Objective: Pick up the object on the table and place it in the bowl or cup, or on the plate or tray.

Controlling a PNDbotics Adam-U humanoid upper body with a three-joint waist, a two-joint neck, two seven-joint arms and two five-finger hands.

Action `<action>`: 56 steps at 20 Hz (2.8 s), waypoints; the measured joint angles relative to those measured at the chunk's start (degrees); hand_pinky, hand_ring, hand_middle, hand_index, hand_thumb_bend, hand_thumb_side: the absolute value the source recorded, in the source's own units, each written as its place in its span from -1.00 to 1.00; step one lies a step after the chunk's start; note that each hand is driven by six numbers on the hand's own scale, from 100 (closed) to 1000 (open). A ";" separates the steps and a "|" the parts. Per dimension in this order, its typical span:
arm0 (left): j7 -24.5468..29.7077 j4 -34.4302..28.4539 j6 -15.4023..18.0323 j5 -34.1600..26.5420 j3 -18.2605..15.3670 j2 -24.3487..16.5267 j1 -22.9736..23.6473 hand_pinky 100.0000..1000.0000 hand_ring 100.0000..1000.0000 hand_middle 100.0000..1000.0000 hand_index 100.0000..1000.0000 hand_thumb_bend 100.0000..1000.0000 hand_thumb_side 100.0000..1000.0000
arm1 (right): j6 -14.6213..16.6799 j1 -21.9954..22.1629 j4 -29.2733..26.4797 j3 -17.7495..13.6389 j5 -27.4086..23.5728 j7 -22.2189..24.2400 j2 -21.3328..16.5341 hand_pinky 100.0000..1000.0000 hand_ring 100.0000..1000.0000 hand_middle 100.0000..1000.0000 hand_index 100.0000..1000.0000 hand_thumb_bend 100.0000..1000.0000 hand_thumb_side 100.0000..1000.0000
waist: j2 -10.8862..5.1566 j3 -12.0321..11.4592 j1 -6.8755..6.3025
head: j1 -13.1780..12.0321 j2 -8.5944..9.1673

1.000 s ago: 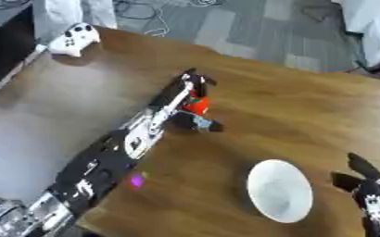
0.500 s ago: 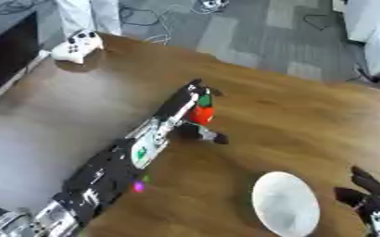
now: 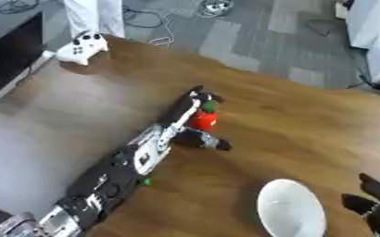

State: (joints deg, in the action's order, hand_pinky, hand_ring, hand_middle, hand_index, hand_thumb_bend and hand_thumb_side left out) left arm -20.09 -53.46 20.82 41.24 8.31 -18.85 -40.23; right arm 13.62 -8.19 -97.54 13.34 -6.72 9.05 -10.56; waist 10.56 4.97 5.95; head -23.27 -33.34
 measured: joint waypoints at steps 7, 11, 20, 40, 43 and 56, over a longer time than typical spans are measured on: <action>-0.75 -0.01 0.17 0.01 -0.05 0.20 0.13 0.96 -0.66 -0.62 0.28 0.52 -0.28 | -0.28 0.00 -1.11 -0.03 -1.80 0.30 0.01 0.47 0.40 0.80 0.62 -1.00 0.51 | -0.04 0.00 0.27 | -0.02 -0.01; -0.70 -0.01 -1.42 0.62 -0.04 0.22 0.24 0.84 -0.77 -0.79 0.11 0.21 -0.75 | -0.51 0.00 -1.60 -0.04 -2.51 0.51 0.01 0.46 0.40 0.80 0.62 -1.00 0.52 | -0.06 0.00 0.27 | -0.02 -0.02; -0.60 -0.77 -6.19 3.30 0.28 0.25 0.74 -0.24 -1.00 -1.00 -0.68 -0.60 -1.00 | -1.00 0.02 -1.76 -0.10 -3.29 0.55 0.01 0.46 0.39 0.80 0.61 -1.00 0.55 | -0.07 0.00 0.17 | -0.02 -0.19; 9.03 -6.73 -6.72 5.61 2.79 0.48 2.00 -0.60 -1.00 -1.00 -0.96 -0.18 -1.00 | -1.61 0.07 -2.06 -0.38 -4.25 0.88 0.01 0.45 0.39 0.80 0.59 -1.00 0.56 | -0.41 -0.86 -0.37 | -0.02 -1.18; 10.47 -10.94 -7.34 4.84 4.63 0.77 1.89 -0.58 -1.00 -1.00 -0.96 -0.19 -1.00 | -1.60 0.10 -2.06 -0.38 -4.27 0.91 0.00 0.45 0.39 0.80 0.59 -1.00 0.58 | -0.42 -0.89 -0.44 | -0.02 -1.37; 18.21 -26.30 -8.86 3.39 9.26 0.74 -2.62 -0.50 -1.00 -1.00 -0.96 -0.24 -1.00 | -1.70 1.39 1.04 -1.12 -5.18 0.27 -0.09 0.46 0.39 0.80 0.59 -1.00 0.64 | -1.46 -0.68 -0.86 | -0.54 -2.12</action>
State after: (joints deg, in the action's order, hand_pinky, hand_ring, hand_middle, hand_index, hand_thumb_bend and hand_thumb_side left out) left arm -1.88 -79.76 11.96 44.63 17.57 -18.10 -42.84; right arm 11.92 -6.80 -96.50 12.22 -11.90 9.32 -10.64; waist 9.10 4.30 5.09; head -23.81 -35.46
